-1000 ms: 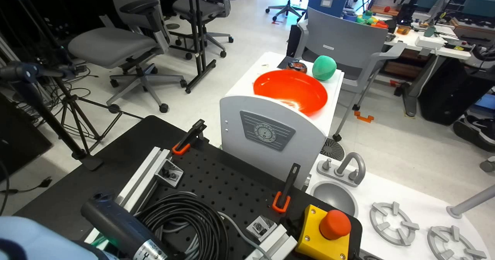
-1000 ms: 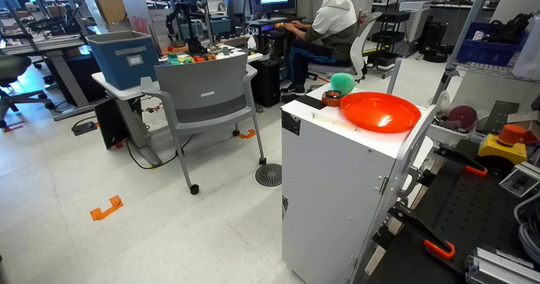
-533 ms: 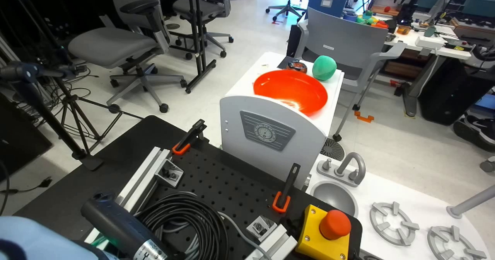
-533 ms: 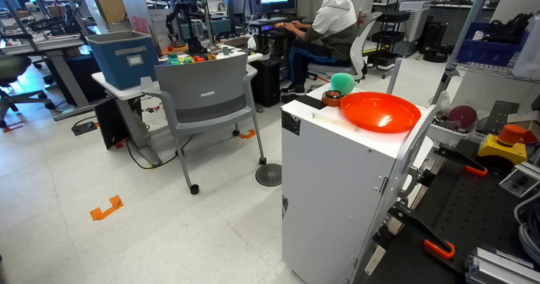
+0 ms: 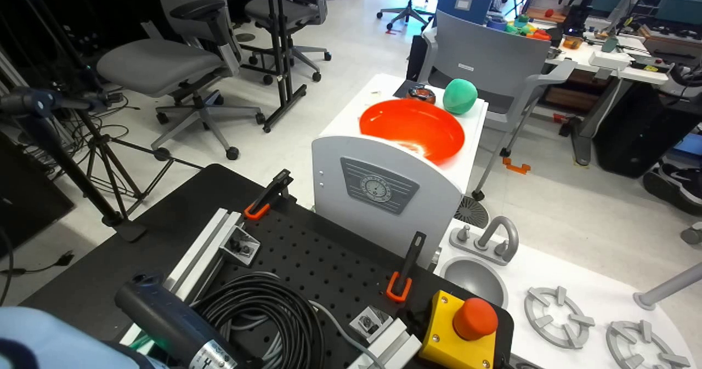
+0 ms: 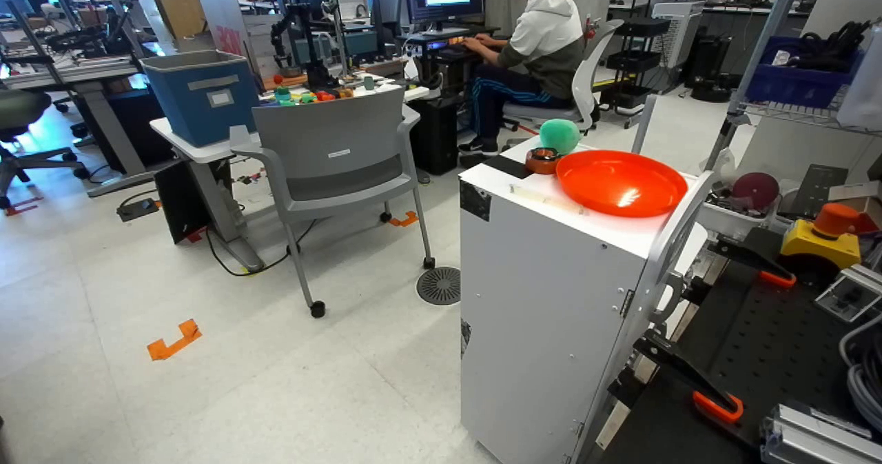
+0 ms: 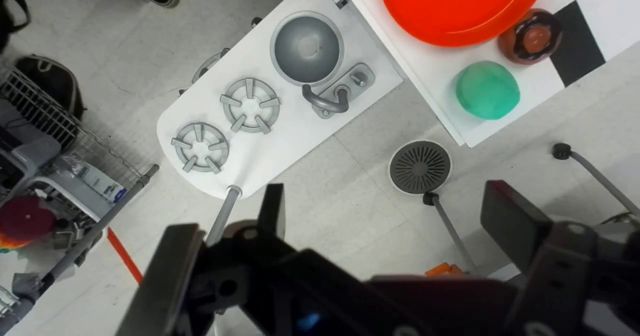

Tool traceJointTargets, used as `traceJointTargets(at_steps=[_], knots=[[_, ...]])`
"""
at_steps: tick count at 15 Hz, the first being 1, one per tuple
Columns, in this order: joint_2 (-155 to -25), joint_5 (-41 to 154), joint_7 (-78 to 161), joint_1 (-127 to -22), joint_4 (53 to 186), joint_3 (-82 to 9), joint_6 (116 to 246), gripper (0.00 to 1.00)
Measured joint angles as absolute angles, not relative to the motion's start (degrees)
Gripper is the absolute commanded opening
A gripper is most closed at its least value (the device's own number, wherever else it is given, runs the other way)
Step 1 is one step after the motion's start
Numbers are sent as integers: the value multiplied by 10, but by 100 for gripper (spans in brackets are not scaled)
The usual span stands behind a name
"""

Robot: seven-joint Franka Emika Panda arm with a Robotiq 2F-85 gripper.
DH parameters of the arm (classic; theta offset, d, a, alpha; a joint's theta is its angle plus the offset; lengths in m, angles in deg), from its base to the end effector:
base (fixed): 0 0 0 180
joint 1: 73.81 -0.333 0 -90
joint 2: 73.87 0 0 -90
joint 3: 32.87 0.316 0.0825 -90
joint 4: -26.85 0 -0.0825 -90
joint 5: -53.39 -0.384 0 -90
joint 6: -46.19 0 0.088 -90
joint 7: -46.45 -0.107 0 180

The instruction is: Pick up the pee plush toy and put it on the orange plate

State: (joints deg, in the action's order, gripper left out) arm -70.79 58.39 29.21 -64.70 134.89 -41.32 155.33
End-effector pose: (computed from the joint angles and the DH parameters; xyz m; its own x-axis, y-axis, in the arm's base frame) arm 0.5253 -0.1744 0.5331 0.8333 -0.5453 0.0907 -0.5508 -0.8331 0.0518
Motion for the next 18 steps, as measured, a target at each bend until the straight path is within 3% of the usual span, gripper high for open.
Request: traceJointTargets(at_steps=[9,18], knots=[[-737,490,408,-665,1337,-411,1534,100],[-803,485,432,-663,1241,-411,1459,100]])
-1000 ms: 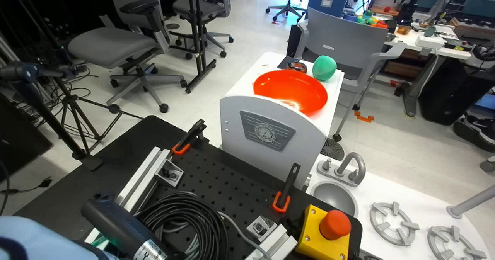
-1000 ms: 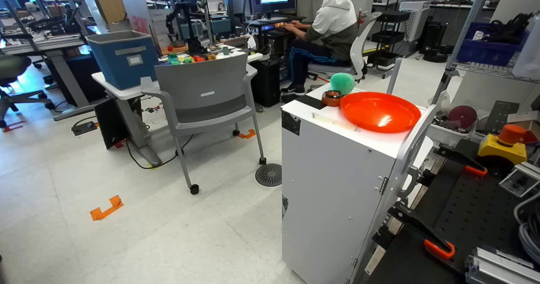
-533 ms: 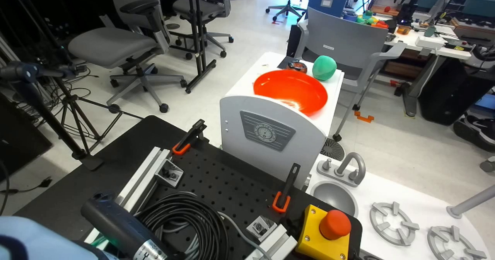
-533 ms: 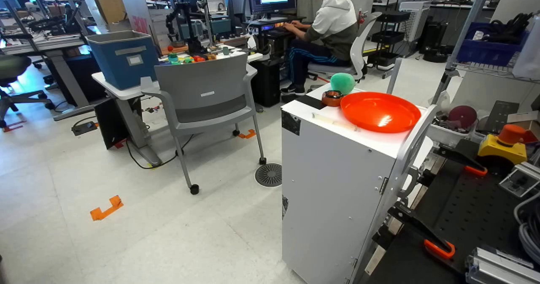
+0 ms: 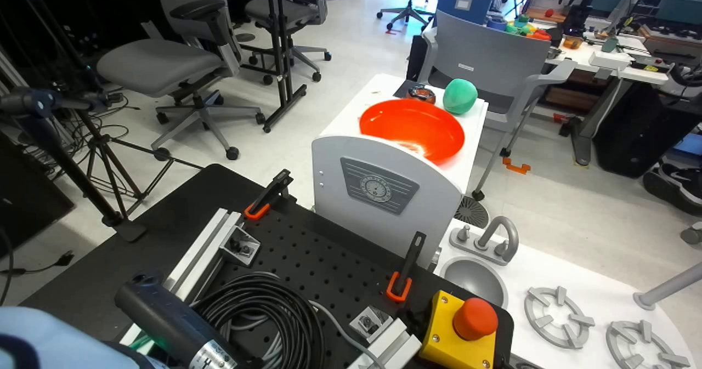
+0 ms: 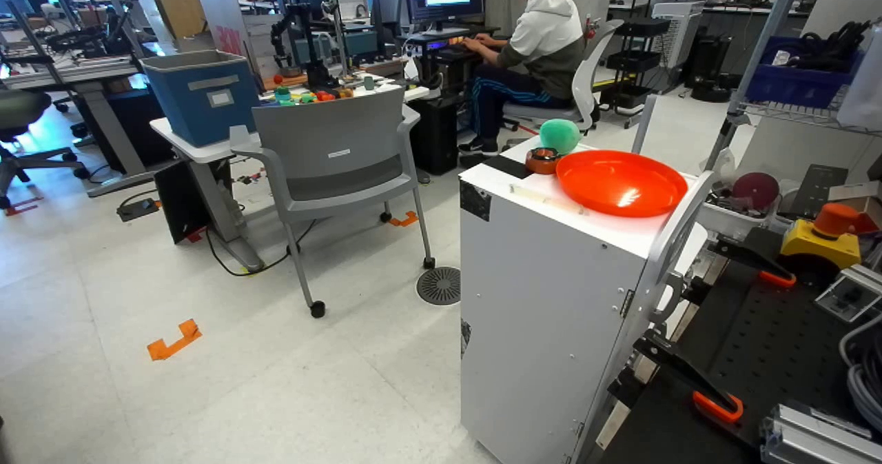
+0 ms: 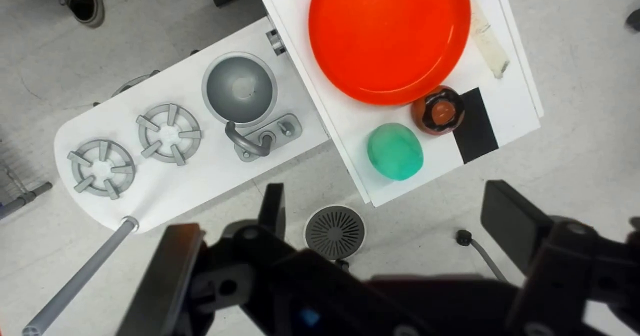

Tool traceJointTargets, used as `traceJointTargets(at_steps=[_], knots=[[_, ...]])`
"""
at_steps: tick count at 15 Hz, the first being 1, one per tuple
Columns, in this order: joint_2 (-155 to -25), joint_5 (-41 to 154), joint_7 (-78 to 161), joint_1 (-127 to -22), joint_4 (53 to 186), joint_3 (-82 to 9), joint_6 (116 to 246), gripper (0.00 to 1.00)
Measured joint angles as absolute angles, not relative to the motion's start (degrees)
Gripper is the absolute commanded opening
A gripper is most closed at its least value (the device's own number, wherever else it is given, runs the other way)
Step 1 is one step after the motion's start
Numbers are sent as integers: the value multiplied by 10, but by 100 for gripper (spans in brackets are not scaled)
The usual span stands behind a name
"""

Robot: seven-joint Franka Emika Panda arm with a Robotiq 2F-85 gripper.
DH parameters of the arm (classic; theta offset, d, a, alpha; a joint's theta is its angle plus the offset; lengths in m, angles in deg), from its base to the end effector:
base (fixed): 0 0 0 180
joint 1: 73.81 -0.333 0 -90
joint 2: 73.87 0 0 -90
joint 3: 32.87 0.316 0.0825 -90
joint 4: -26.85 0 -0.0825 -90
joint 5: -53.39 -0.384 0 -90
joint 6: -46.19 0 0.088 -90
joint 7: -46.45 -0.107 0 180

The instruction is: Pick up the pee plush toy and put it on the orange plate

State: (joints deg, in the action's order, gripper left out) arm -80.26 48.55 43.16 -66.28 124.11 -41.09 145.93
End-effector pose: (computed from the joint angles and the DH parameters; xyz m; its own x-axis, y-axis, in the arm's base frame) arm 0.5710 -0.1495 0.5155 0.9381 -0.3391 -0.0711 -0.3434 -0.9371 -0.0622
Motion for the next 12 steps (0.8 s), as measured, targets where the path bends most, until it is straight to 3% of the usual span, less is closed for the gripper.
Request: traceJointTargets(at_steps=[12], knots=[[-868,487,458,-657,1160,-409,1451,100]])
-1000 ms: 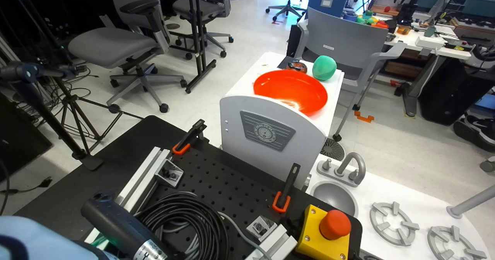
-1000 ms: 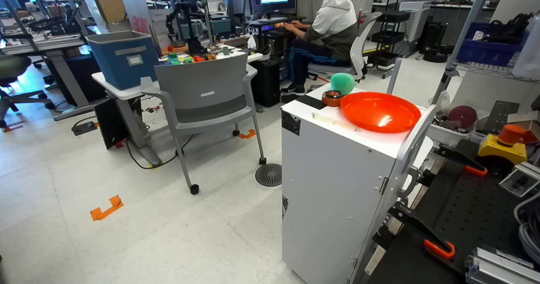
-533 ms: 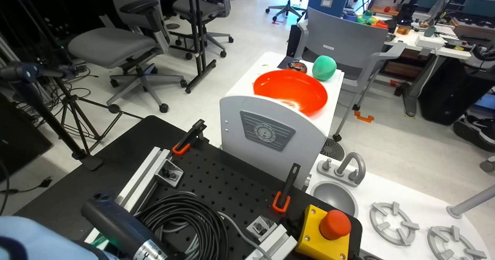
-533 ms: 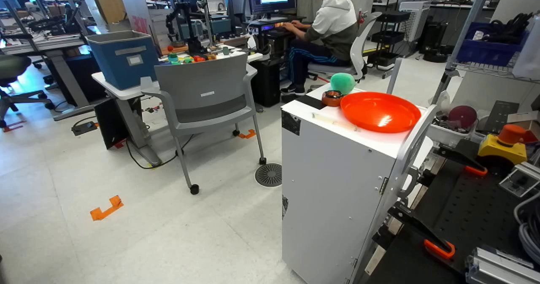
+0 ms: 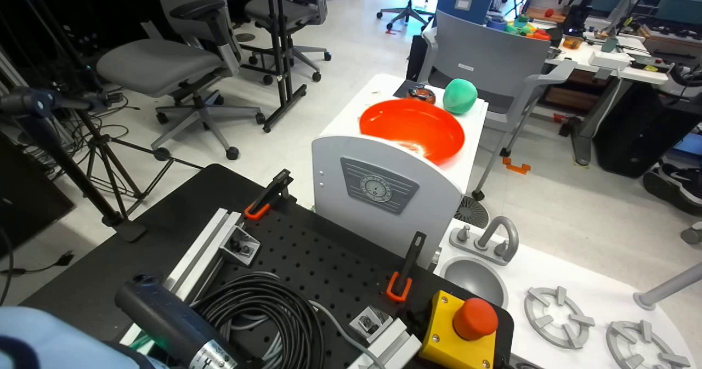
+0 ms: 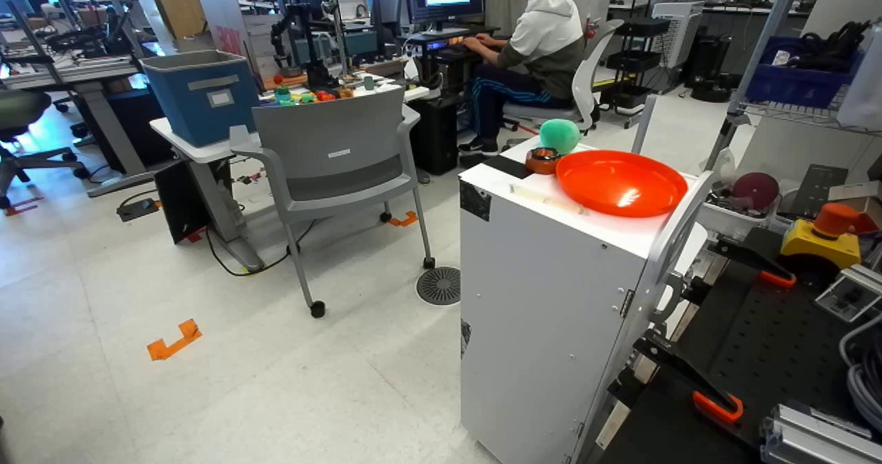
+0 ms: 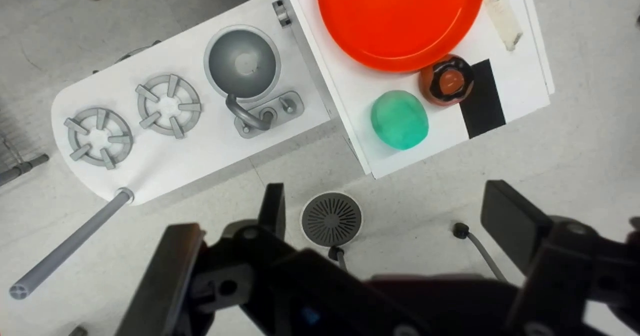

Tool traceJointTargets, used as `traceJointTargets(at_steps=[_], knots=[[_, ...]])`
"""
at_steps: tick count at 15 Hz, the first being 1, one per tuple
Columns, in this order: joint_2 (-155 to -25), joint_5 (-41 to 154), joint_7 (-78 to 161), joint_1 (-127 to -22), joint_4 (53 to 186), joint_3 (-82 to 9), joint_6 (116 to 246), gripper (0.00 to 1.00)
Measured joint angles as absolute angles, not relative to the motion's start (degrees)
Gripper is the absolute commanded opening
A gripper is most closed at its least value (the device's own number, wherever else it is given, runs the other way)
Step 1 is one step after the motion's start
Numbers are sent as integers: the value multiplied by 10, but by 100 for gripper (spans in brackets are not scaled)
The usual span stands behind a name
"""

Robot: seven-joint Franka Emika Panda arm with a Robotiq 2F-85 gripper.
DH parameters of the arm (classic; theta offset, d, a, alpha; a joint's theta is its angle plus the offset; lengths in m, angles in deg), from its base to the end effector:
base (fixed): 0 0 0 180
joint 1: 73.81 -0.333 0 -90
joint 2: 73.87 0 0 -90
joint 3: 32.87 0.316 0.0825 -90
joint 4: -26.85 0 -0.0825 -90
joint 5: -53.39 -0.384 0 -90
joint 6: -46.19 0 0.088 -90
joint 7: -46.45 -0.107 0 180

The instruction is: Pick up the pee plush toy and put it on the orange plate

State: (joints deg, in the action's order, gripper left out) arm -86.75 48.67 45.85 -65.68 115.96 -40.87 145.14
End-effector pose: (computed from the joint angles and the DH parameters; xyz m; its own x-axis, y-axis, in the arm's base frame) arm 0.6051 -0.1590 0.5134 0.9532 -0.2979 -0.0515 -0.3004 -0.9526 -0.0490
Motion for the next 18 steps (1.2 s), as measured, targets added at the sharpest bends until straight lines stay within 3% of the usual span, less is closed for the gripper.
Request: traceJointTargets(at_steps=[18], knots=[[-910,492,477,-651,1134,-406,1490,100]])
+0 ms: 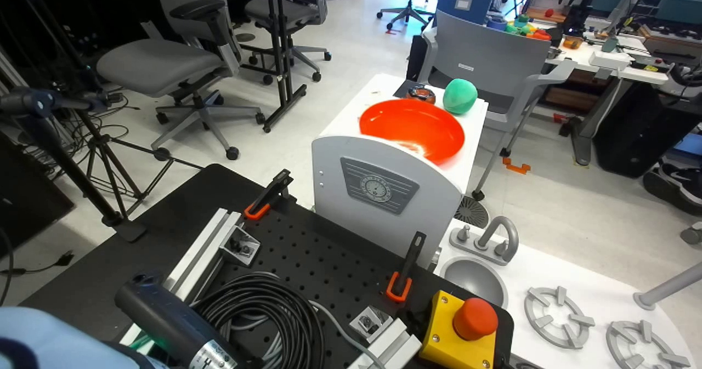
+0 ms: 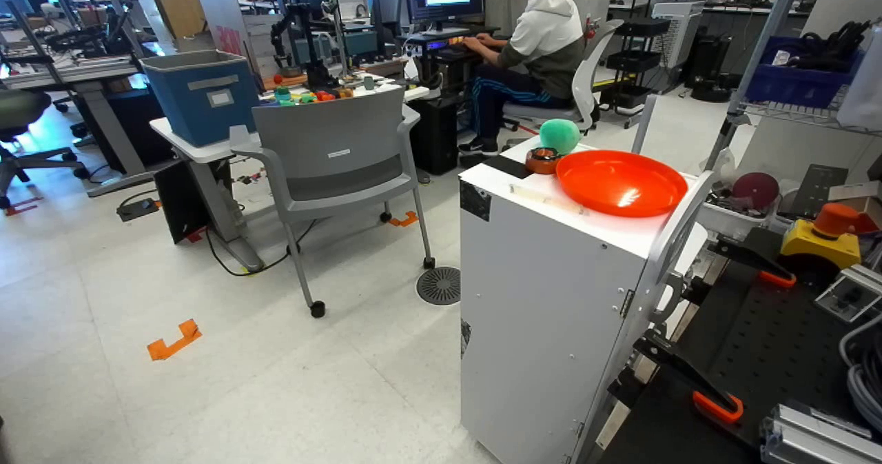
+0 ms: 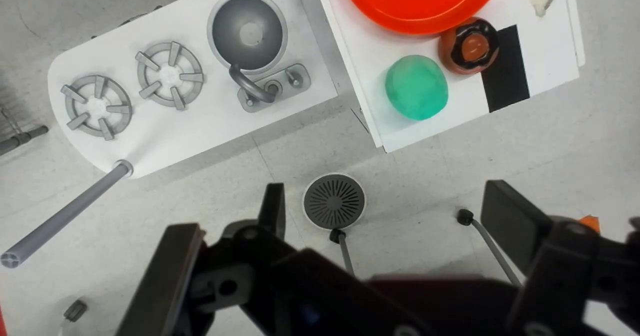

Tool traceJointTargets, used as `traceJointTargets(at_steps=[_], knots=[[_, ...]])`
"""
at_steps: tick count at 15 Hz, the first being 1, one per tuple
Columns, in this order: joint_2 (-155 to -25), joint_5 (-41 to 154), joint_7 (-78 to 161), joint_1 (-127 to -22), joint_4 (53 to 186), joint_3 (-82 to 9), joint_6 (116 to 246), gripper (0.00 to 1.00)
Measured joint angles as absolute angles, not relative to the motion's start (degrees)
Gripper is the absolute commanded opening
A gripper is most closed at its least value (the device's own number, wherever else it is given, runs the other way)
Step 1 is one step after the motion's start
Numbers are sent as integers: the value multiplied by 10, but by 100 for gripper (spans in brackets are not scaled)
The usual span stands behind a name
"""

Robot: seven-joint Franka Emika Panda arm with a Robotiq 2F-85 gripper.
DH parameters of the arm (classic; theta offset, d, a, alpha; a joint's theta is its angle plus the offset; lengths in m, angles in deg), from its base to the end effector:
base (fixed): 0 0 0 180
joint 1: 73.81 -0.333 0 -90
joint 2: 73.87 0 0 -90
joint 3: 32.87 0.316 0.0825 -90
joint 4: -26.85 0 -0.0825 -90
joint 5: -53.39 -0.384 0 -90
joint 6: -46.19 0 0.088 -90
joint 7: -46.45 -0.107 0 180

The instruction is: Pick up the pee plush toy and put it on the orange plate

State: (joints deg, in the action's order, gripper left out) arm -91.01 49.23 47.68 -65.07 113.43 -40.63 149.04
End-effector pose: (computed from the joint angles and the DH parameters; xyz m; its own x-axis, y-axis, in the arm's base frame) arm 0.6284 -0.1690 0.4929 0.9618 -0.2737 -0.0119 -0.2739 -0.9613 -0.0310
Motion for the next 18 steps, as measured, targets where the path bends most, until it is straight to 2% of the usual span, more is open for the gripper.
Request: traceJointTargets(at_steps=[18], knots=[[-850,495,542,-659,1165,-390,1451,100]])
